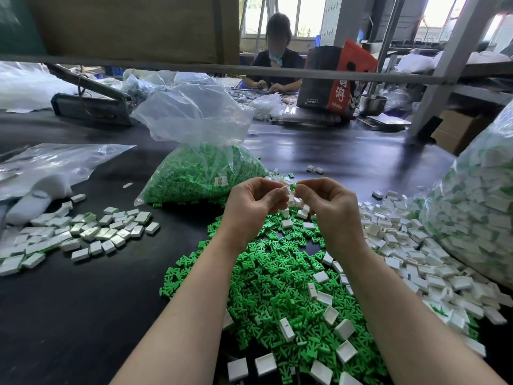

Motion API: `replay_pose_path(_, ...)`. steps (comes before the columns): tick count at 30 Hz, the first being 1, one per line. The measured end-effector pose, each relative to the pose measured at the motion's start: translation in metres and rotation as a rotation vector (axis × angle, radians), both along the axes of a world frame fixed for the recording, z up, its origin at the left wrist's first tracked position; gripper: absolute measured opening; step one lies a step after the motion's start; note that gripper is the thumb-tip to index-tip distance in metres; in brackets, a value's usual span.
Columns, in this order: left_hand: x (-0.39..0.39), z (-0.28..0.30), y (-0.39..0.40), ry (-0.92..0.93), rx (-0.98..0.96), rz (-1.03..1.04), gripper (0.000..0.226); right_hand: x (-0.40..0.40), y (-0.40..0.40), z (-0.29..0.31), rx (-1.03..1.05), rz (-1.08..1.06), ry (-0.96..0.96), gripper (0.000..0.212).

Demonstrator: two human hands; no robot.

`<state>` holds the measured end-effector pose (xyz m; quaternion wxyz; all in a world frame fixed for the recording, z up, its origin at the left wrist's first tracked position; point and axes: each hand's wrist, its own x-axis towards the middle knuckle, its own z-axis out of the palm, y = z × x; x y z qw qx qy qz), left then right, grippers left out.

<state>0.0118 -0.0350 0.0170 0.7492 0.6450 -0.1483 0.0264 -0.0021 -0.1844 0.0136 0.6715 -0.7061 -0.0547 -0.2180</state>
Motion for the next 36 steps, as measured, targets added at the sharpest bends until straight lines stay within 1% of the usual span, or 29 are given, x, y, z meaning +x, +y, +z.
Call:
replay_pose_path(3, 0.0, 0.001, 0.0, -0.013, 0.01, -0.001, 0.007, 0.001, 0.001, -0.001, 0.002, 0.004, 0.017, 0.003)
replay_pose_path(8, -0.001, 0.0, 0.003, -0.067, 0.067, 0.002, 0.007, 0.0, -0.002, -0.001, -0.077, 0.045, 0.027, 0.009)
replay_pose_path(11, 0.0, 0.0, 0.006, -0.104, 0.139, -0.009, 0.009, -0.001, -0.006, 0.001, -0.206, 0.105, 0.07, 0.007)
replay_pose_path(13, 0.001, 0.0, 0.008, -0.111, 0.176, -0.011, 0.01, -0.001, -0.008, 0.0, -0.349, 0.143, 0.106, 0.015)
replay_pose_path(15, 0.001, 0.001, 0.008, -0.117, 0.218, -0.016, 0.01, -0.002, -0.008, -0.001, -0.424, 0.196, 0.106, 0.022)
replay_pose_path(19, 0.003, 0.001, 0.012, -0.089, 0.317, -0.053, 0.005, -0.001, -0.009, 0.0, -0.352, 0.273, 0.081, 0.025)
replay_pose_path(21, 0.004, -0.001, 0.012, -0.063, 0.423, -0.087, 0.014, 0.0, -0.009, -0.002, -0.317, 0.309, 0.087, 0.026)
replay_pose_path(23, 0.003, -0.004, 0.011, -0.038, 0.478, -0.145, 0.024, 0.002, -0.008, -0.006, -0.291, 0.351, 0.115, 0.029)
replay_pose_path(27, 0.0, -0.009, 0.008, -0.003, 0.472, -0.213, 0.026, 0.003, -0.011, -0.015, -0.23, 0.462, 0.251, 0.034)
replay_pose_path(30, -0.001, -0.012, 0.007, 0.014, 0.461, -0.243, 0.027, 0.002, -0.014, -0.02, -0.189, 0.522, 0.317, 0.037)
replay_pose_path(32, -0.001, -0.014, 0.008, 0.039, 0.445, -0.276, 0.029, 0.001, -0.015, -0.022, -0.18, 0.542, 0.349, 0.035)
replay_pose_path(36, -0.001, -0.021, 0.011, 0.081, 0.448, -0.293, 0.03, 0.0, -0.013, -0.026, -0.134, 0.576, 0.396, 0.023)
